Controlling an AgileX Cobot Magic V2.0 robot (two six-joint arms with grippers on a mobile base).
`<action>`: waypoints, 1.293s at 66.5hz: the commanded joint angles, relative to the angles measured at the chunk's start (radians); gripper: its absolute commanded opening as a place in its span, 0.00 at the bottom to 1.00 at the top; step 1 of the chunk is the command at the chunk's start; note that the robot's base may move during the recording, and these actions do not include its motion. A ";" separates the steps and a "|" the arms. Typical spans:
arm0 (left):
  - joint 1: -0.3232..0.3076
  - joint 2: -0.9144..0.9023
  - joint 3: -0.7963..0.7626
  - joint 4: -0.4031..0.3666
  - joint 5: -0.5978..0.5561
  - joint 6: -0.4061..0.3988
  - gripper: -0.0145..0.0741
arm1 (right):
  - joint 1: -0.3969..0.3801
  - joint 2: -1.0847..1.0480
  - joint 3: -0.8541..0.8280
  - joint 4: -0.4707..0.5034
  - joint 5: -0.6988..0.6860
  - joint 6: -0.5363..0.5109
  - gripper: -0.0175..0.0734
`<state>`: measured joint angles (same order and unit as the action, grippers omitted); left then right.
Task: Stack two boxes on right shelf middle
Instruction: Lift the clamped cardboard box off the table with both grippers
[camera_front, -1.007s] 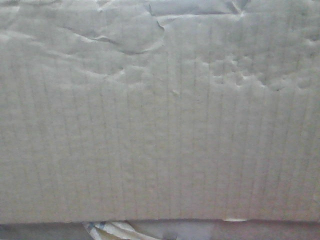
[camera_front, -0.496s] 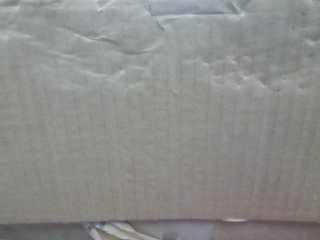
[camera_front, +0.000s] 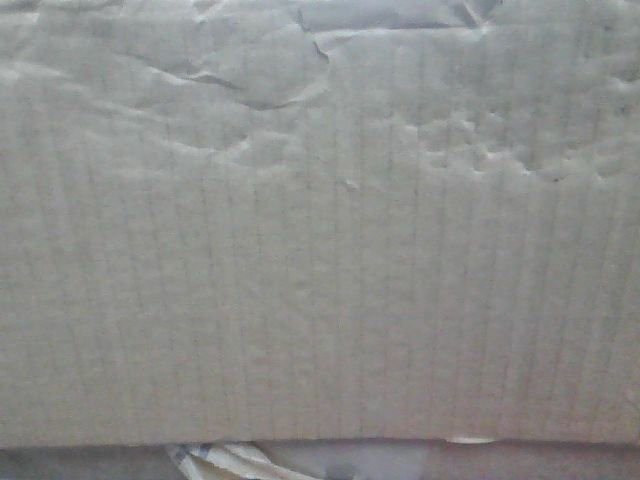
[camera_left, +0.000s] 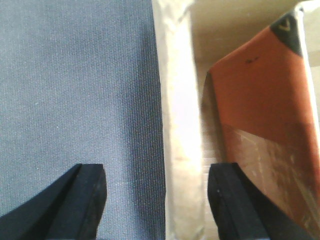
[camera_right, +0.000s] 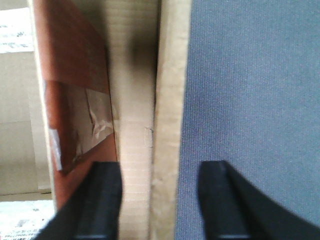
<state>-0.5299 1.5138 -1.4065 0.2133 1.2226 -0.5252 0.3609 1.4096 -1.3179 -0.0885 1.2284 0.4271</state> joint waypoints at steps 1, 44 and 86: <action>0.000 -0.011 -0.004 0.002 -0.002 -0.001 0.56 | -0.001 0.002 0.005 -0.003 -0.007 0.002 0.40; -0.004 0.010 -0.004 0.009 -0.002 -0.048 0.04 | -0.001 0.002 0.003 -0.064 -0.007 0.045 0.03; -0.004 -0.108 -0.290 0.349 -0.024 -0.185 0.04 | 0.001 -0.029 -0.230 -0.212 -0.199 0.071 0.03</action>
<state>-0.5381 1.4293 -1.6326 0.4618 1.2195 -0.6914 0.3683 1.3957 -1.4984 -0.1816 1.0792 0.4966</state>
